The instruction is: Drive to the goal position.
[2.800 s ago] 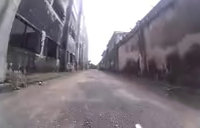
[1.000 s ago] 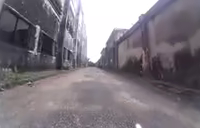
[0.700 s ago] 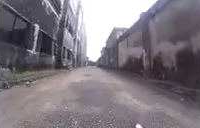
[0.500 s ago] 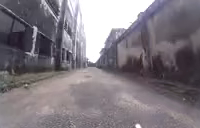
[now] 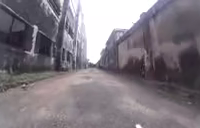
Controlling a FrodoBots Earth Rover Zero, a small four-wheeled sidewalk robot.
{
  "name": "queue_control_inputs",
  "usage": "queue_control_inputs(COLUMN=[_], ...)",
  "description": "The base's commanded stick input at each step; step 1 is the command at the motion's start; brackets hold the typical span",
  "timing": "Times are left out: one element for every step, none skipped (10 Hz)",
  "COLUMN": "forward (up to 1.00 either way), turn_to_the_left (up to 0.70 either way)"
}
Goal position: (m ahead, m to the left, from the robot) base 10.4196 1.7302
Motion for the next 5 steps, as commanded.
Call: queue_control_inputs(forward=[0.3, 0.3, 0.3, 0.3, 0.3], turn_to_the_left=[0.0, 0.0, 0.0, 0.0, 0.0])
